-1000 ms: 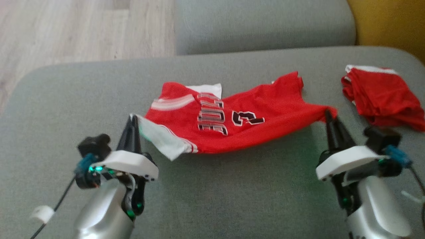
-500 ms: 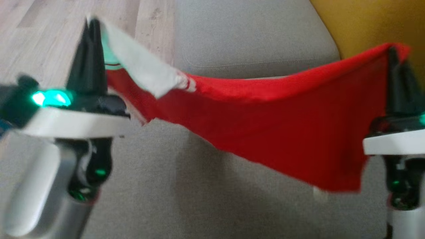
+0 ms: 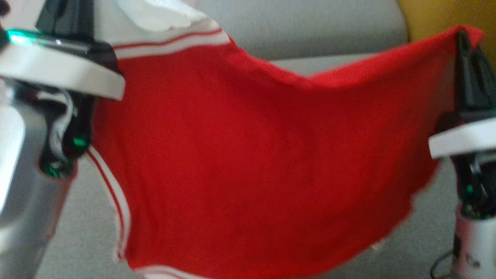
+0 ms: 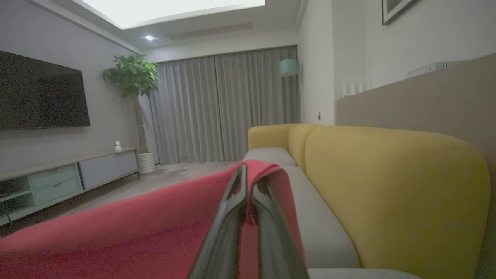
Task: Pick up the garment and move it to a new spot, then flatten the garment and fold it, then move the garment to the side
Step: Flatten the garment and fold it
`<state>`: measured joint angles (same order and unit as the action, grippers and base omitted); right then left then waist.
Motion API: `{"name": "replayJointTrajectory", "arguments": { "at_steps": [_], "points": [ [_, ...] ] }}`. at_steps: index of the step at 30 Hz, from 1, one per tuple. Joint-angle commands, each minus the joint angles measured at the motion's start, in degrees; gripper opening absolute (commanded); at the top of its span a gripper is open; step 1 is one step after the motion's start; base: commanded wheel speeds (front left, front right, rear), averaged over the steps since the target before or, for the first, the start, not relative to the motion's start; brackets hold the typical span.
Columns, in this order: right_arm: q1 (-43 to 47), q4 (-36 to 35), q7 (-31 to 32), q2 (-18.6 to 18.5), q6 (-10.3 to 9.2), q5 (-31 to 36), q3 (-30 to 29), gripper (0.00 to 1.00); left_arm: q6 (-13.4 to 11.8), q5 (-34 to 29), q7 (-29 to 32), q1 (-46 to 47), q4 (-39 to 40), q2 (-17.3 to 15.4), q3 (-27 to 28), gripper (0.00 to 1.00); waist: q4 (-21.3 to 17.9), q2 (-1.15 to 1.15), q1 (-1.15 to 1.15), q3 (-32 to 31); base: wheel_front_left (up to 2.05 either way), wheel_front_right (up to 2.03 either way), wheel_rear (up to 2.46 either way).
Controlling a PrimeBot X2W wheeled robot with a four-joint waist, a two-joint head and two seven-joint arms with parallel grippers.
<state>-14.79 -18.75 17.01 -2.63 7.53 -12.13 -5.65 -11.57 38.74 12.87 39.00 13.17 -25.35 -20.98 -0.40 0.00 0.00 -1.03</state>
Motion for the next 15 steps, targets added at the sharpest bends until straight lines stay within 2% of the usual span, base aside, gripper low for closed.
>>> {"name": "replayJointTrajectory", "arguments": {
  "at_steps": [1,3,5,7,12,15],
  "points": [
    [-5.2,-0.5,0.3,-0.2,-0.04,-0.1,1.9,0.0,0.3,-0.8,0.5,5.6,0.1,-2.8,2.4,0.0,-0.6,0.0,0.0,3.6,0.0,0.0,0.0],
    [-10.0,3.8,-0.4,-0.2,-0.04,0.4,2.6,0.0,1.2,-2.1,0.3,9.3,-3.4,-3.5,2.4,0.0,-1.0,0.0,0.0,6.7,0.0,0.0,0.0],
    [-23.7,15.9,-3.6,-0.2,-0.04,1.1,2.7,0.0,3.4,-5.7,-1.6,19.8,-12.1,-3.6,1.6,0.0,-1.7,0.0,0.0,12.2,0.0,0.0,0.0],
    [-31.5,22.7,-5.6,-0.2,-0.04,1.2,1.9,0.0,4.9,-8.4,-4.0,26.3,-17.0,-3.1,0.6,0.0,-1.5,0.0,0.0,14.3,0.0,0.0,0.0],
    [-48.7,38.5,-11.4,-0.3,-0.04,9.6,0.7,0.0,7.5,-12.1,-10.9,40.2,-29.1,1.0,-1.1,0.0,0.4,0.0,0.0,17.6,0.0,0.0,0.0],
    [-55.7,47.0,-14.4,-0.7,-0.04,14.5,-1.3,0.0,8.5,-12.3,-14.6,43.9,-35.0,3.8,-1.7,0.0,2.3,0.0,0.0,20.2,0.0,0.0,0.0]
  ]
}}
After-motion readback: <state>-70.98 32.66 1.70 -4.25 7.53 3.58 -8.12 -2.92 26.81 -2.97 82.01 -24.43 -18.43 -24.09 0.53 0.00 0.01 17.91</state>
